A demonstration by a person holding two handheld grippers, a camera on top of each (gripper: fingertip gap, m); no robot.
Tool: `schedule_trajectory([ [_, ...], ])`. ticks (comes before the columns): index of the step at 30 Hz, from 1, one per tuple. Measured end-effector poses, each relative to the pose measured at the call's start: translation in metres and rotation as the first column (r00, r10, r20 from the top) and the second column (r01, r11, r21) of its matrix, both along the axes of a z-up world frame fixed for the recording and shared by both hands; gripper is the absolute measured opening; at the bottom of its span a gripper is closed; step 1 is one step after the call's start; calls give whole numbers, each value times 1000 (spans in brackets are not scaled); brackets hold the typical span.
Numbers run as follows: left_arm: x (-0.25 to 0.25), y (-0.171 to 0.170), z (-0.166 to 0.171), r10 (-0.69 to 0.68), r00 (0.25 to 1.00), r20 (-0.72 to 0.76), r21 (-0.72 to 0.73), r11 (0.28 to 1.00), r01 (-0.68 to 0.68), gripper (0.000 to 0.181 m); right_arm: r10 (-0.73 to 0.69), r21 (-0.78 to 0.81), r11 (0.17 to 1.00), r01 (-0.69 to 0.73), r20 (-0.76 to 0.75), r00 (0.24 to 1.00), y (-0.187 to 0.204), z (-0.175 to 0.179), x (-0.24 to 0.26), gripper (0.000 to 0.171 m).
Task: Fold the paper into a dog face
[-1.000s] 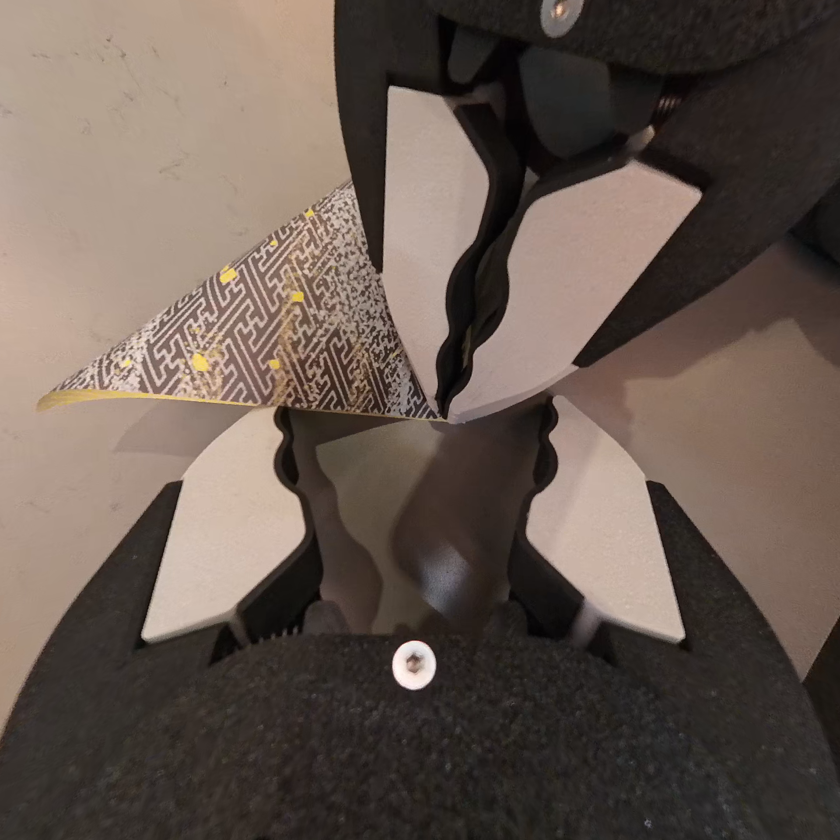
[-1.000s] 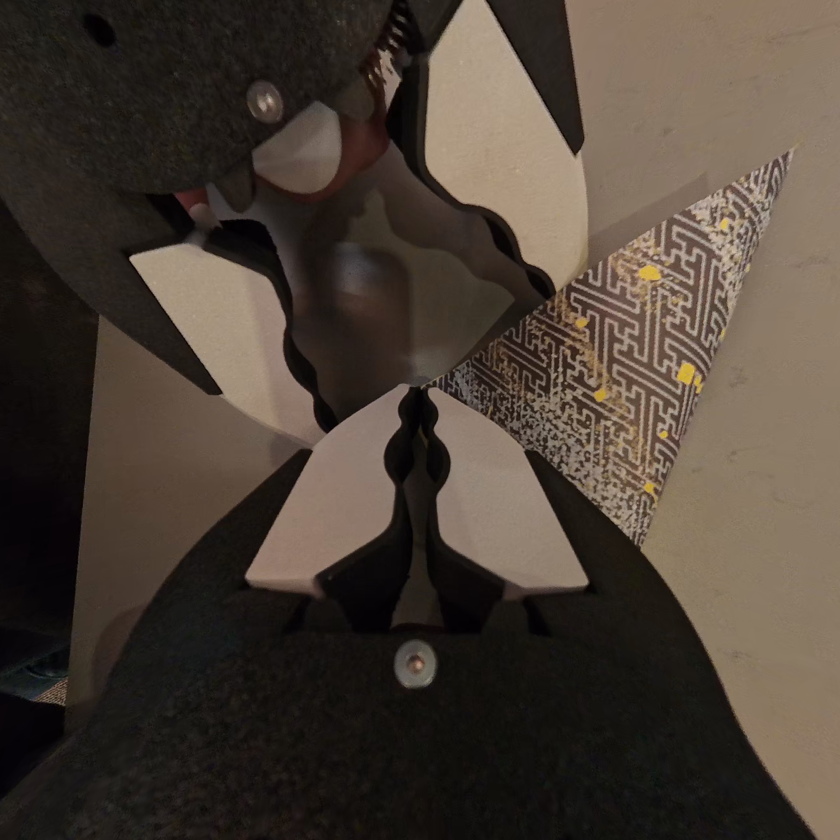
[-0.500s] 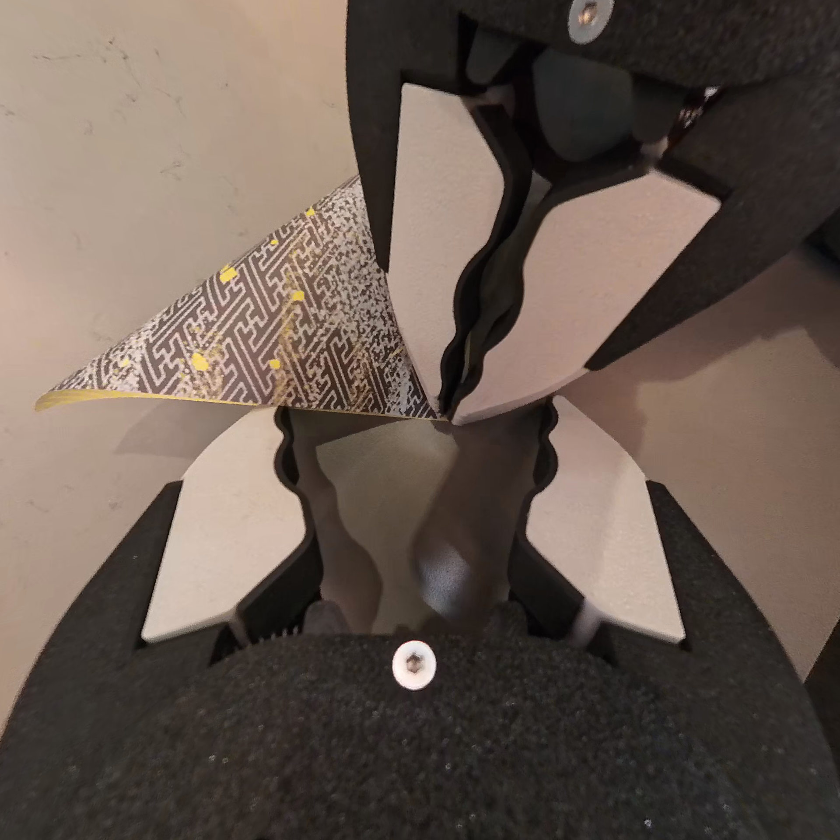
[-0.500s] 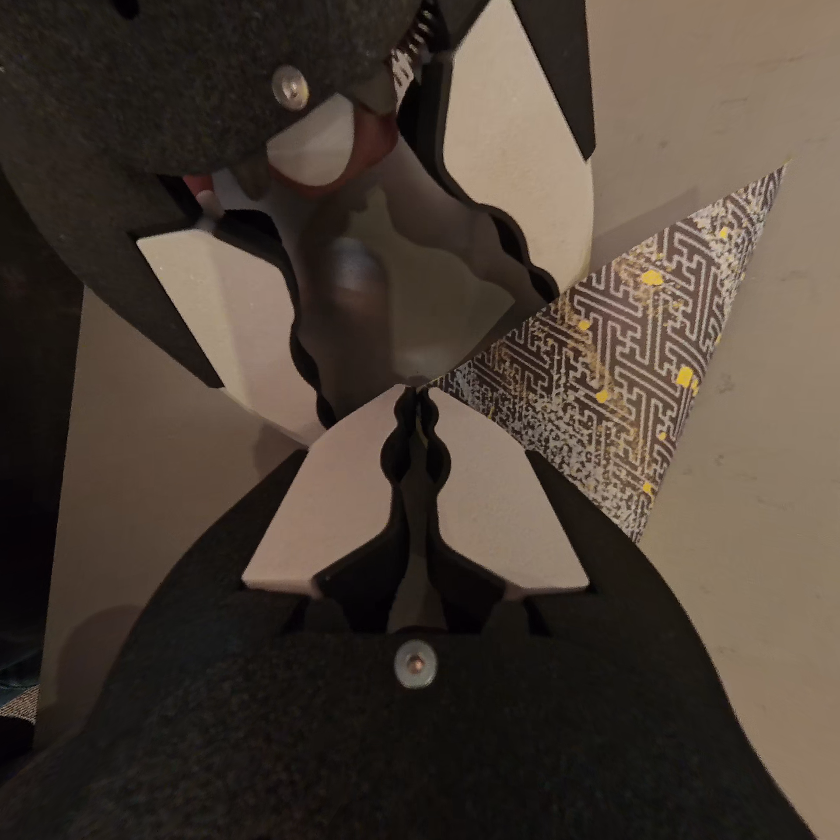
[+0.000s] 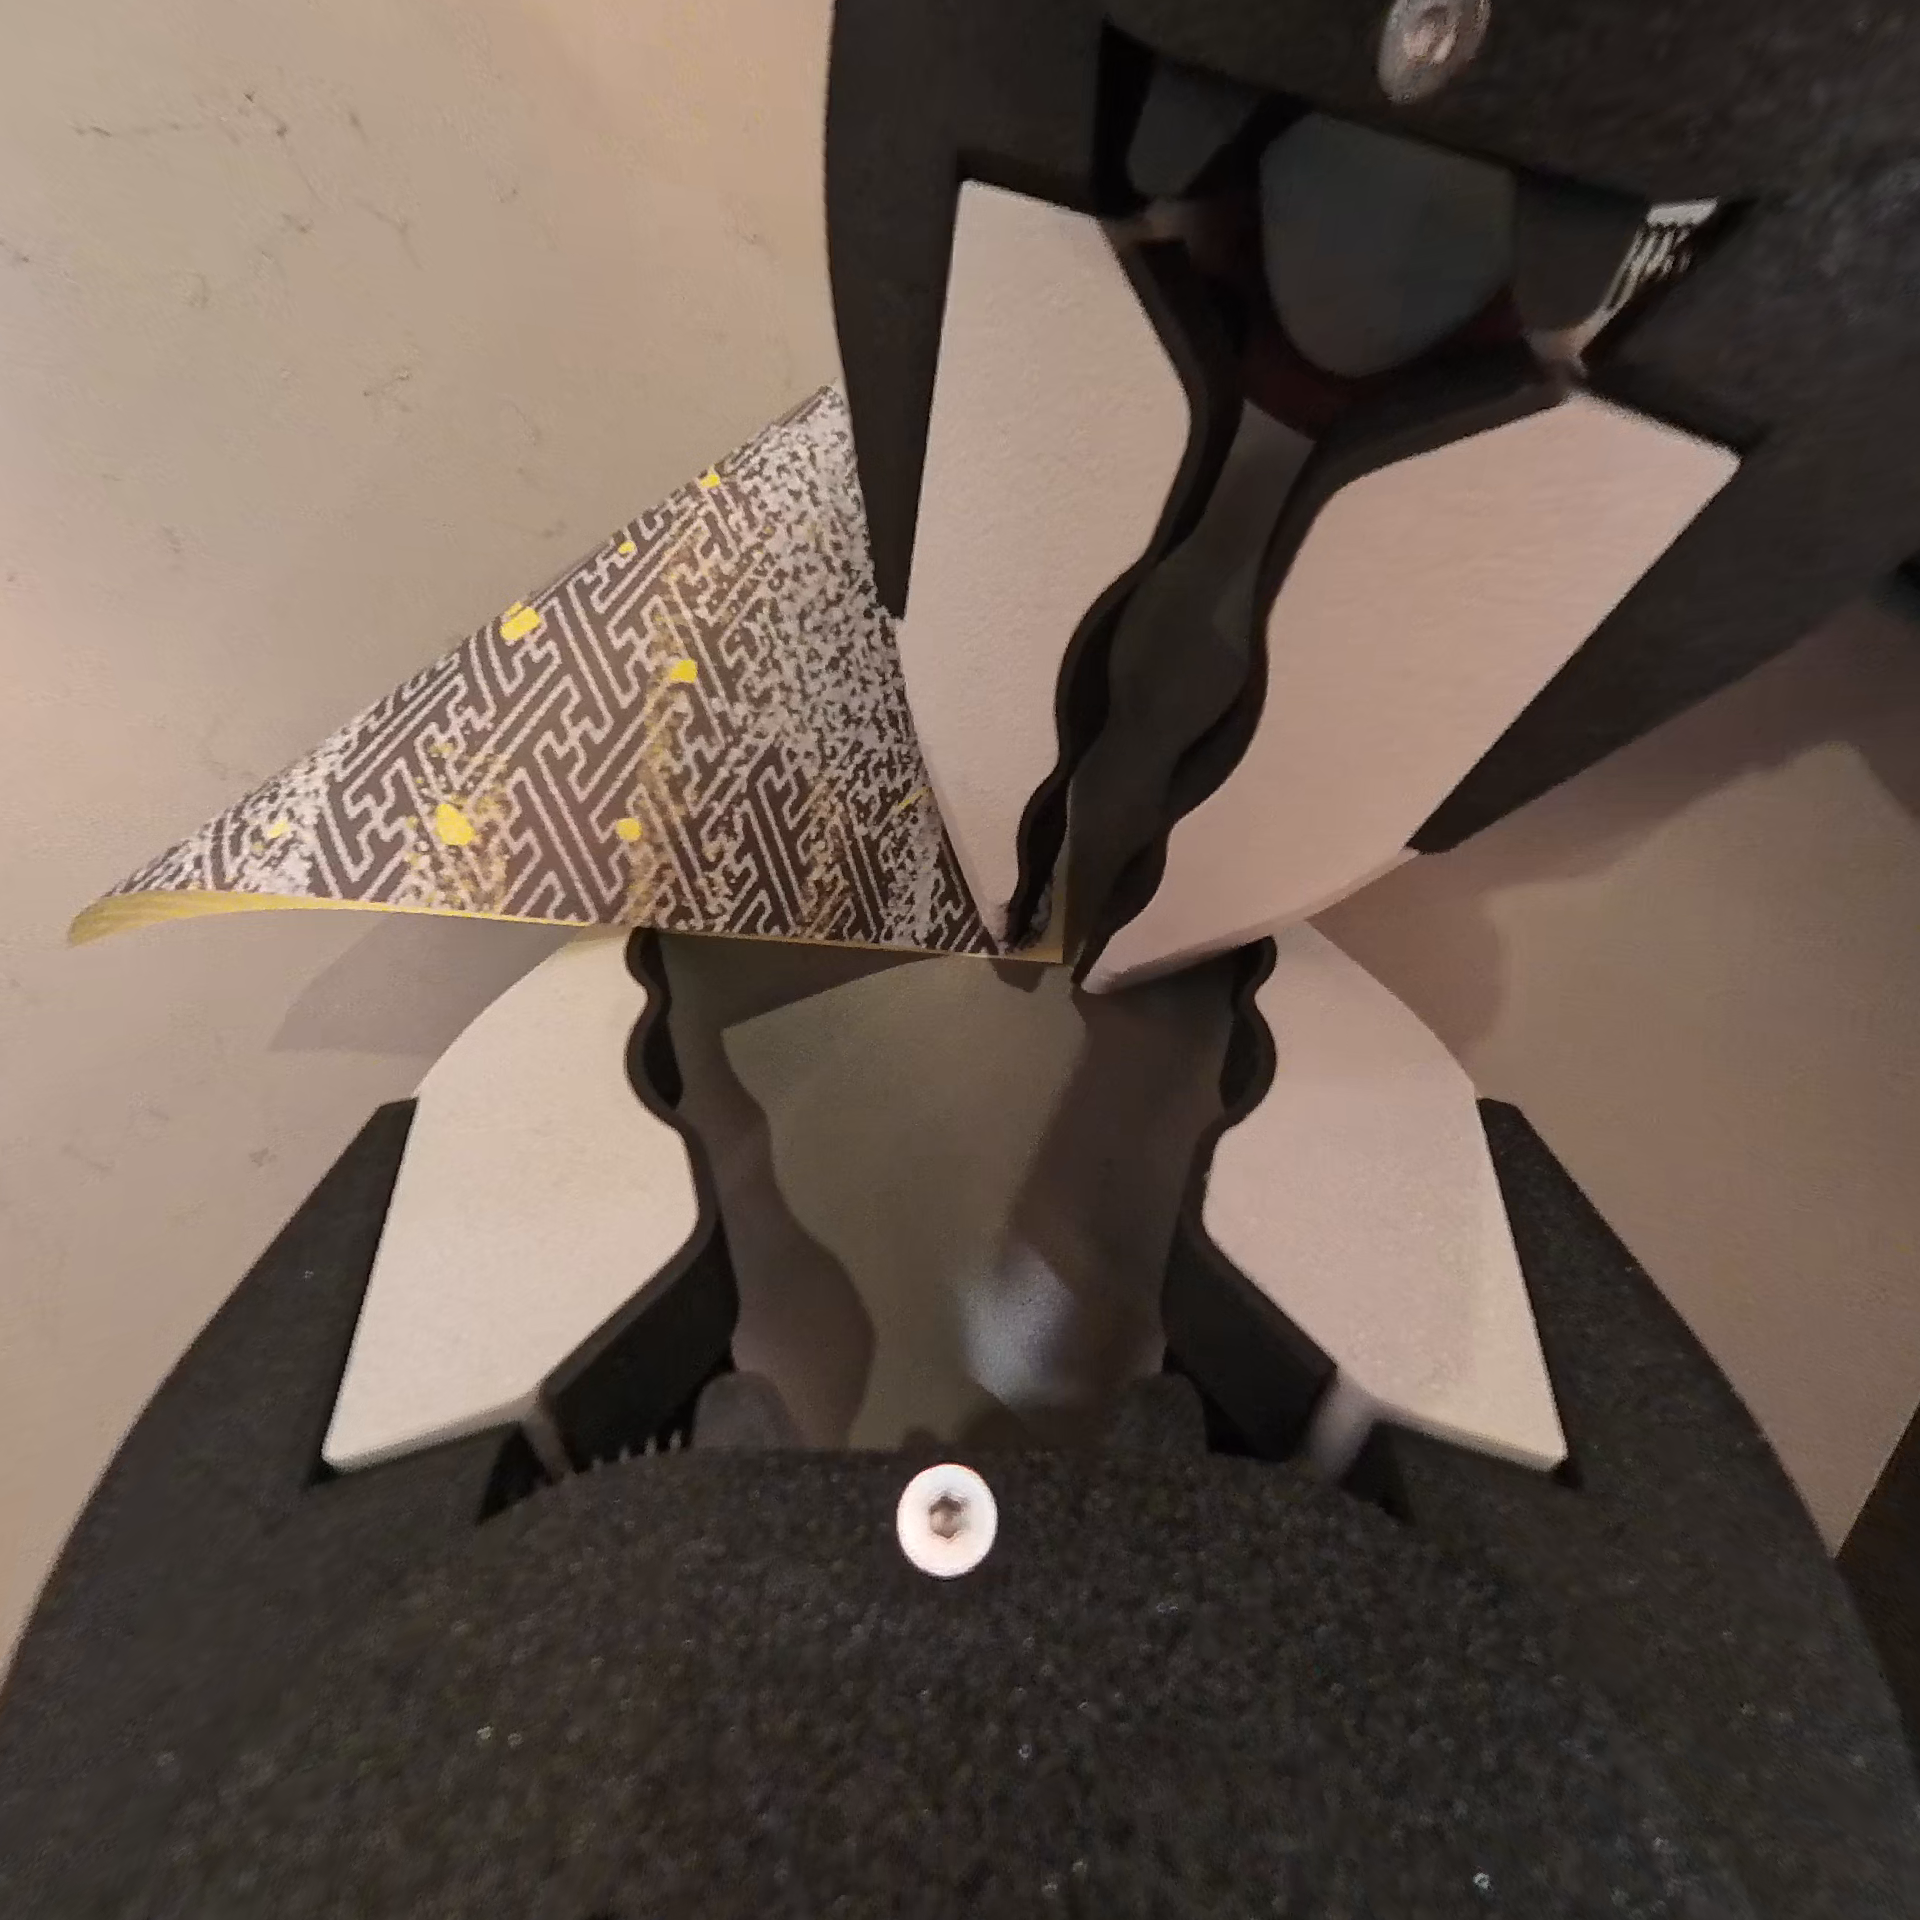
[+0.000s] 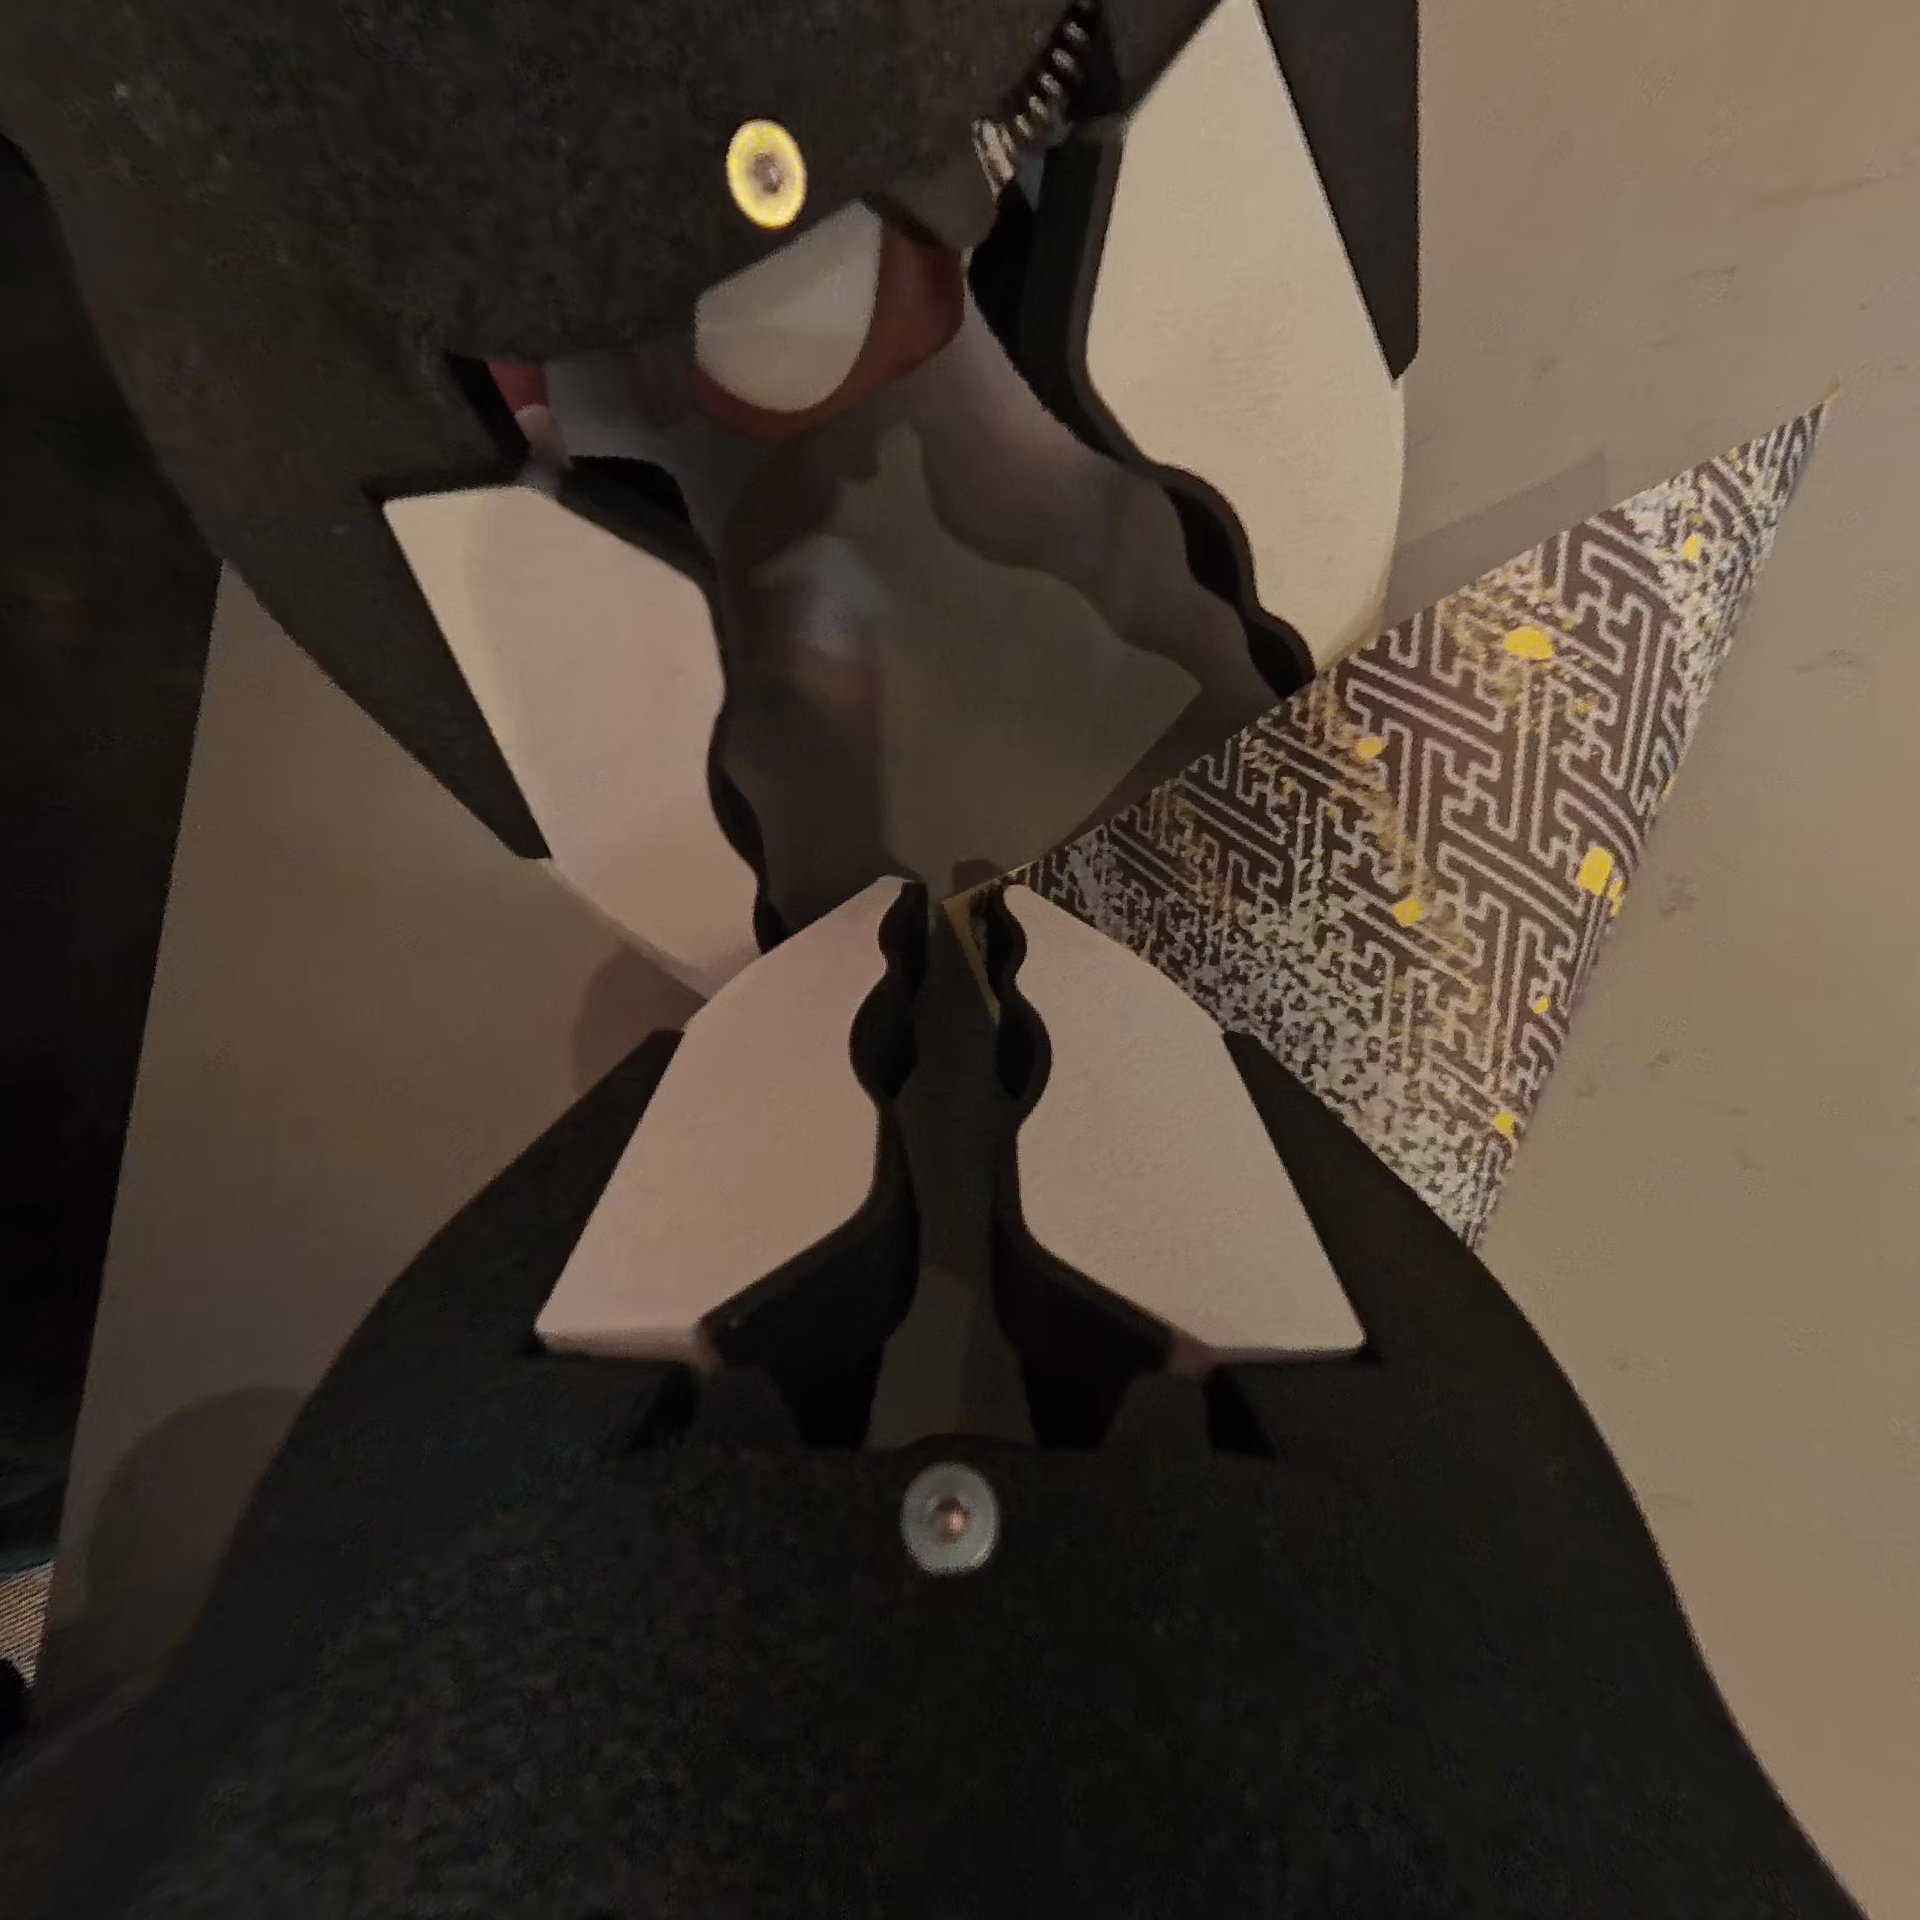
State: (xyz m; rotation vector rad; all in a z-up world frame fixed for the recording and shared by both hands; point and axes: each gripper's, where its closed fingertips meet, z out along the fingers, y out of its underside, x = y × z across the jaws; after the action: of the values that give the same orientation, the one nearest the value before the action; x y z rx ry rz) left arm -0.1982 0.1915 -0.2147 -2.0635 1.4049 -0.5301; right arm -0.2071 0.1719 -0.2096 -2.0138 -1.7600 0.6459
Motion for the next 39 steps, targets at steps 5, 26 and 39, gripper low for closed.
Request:
schedule_trajectory([
  [5, 0, 0, 0, 0, 1000, 1, 1, 1000, 0, 103, 10, 68, 998, -10, 7, 1000, 3, -1, 0, 6],
  [26, 0, 0, 0, -1, 1000, 3, 1, 1000, 1, 102, -9, 175, 985, 10, -10, 1000, 4, -1, 3, 0],
  [39, -14, -6, 13, 11, 996, 91, -80, 997, -4, 97, 6, 180, 984, 3, -48, 999, 4, -1, 4, 0],
])
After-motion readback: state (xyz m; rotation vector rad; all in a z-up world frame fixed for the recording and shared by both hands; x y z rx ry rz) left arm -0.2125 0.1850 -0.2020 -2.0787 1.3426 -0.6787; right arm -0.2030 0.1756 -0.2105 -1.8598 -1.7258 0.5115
